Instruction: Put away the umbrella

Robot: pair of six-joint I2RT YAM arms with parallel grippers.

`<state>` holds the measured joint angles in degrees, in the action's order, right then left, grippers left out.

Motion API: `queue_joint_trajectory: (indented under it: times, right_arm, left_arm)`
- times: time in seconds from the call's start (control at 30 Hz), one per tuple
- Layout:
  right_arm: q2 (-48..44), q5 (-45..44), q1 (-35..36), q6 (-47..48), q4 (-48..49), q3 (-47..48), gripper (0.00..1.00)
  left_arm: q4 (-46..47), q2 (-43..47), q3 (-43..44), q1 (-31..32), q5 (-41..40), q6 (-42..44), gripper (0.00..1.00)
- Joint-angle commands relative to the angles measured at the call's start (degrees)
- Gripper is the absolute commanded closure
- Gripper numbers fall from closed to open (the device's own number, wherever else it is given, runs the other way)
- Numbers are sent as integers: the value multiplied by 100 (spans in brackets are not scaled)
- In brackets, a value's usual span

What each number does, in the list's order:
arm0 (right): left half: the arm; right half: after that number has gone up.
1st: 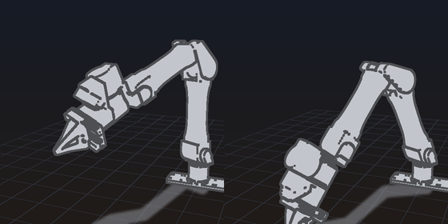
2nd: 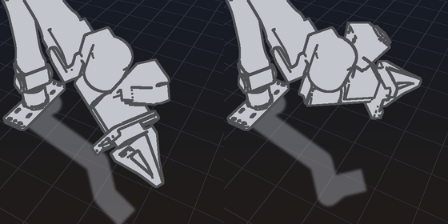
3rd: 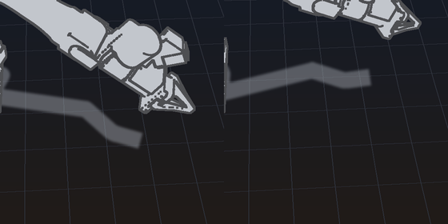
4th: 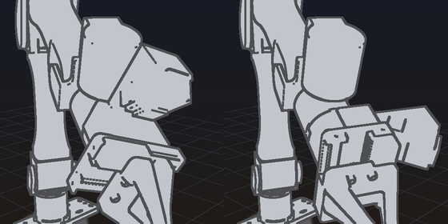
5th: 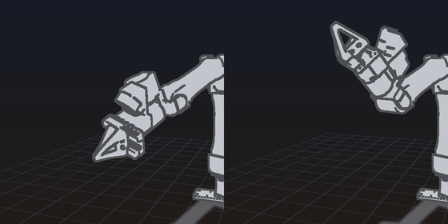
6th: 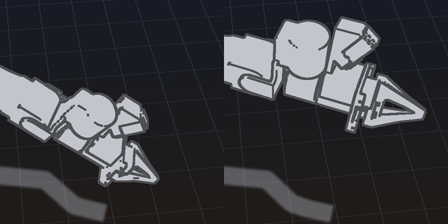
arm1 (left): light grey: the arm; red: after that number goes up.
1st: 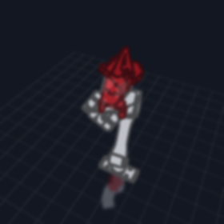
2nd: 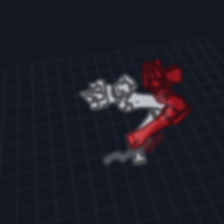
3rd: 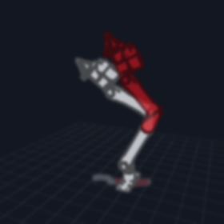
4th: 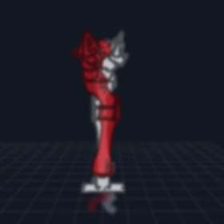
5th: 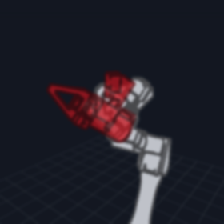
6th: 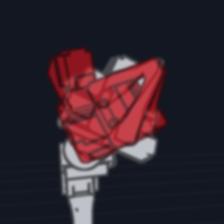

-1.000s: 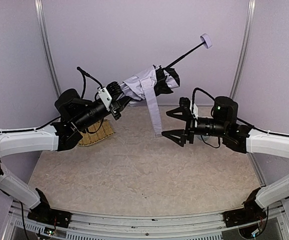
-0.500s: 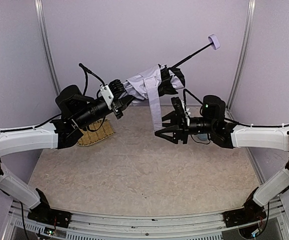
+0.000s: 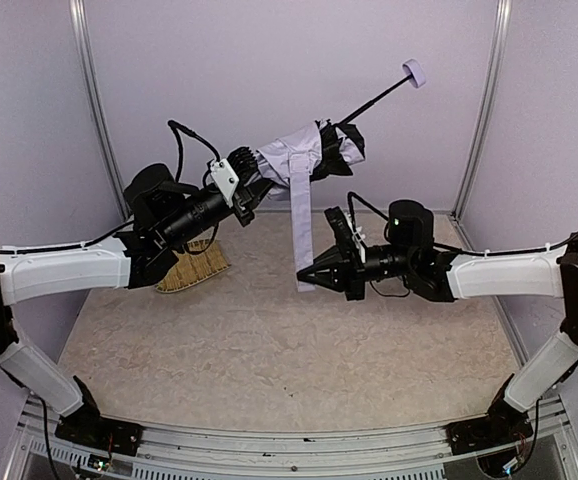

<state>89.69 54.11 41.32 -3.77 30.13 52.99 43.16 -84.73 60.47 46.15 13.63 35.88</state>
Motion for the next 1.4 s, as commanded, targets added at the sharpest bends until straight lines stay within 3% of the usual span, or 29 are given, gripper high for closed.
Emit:
queue_joint_trajectory:
  times: [0.0, 0.13, 0.27, 0.6, 0.87, 0.97, 1.1, 1.17, 1.27, 1.33, 1.37]
  right_arm:
    - [30, -51, 484, 120, -304, -108, 100]
    - [129, -345, 533, 141, -403, -538, 100]
    - [212, -586, -108, 12, 370, -1100, 100]
    - [1032, -489, -1766, 691, -10, 750, 100]
    - [805, -123, -1878, 2230, -1548, 2775, 100]
    - [543, 81, -1862, 2677, -1774, 2996, 100]
    - [182, 137, -1708, 3374, -2152, 3116, 100]
    - [31, 110, -1560, 3904, -2426, 3115, 100]
    - [-191, 173, -1456, 4087, -2528, 2992, 100]
    - [-291, 296, -1432, 4023, -2561, 2974, 100]
    - [-352, 304, -1389, 4043, -2599, 2954, 100]
  left_arm:
    - [834, -392, 733, -483, -547, -501, 100]
    - [791, -372, 1138, -537, 61, -948, 100]
    - [843, 168, 867, -427, 1065, -1763, 100]
    - [-214, 1220, 254, -302, 4482, -3136, 100]
    - [-3825, 836, 436, -348, 5647, -1274, 100]
    - [-5441, 610, 585, -414, 5630, 438, 100]
    - [-7501, -72, 1078, -327, 5468, 1899, 100]
    - [-8842, -448, 1432, -218, 5501, 3203, 100]
    - [-10348, -748, 1717, -365, 6395, 5323, 100]
    - [-10166, -859, 1855, -396, 6399, 4971, 100]
    - [-9830, -916, 1944, -296, 6012, 3947, 100]
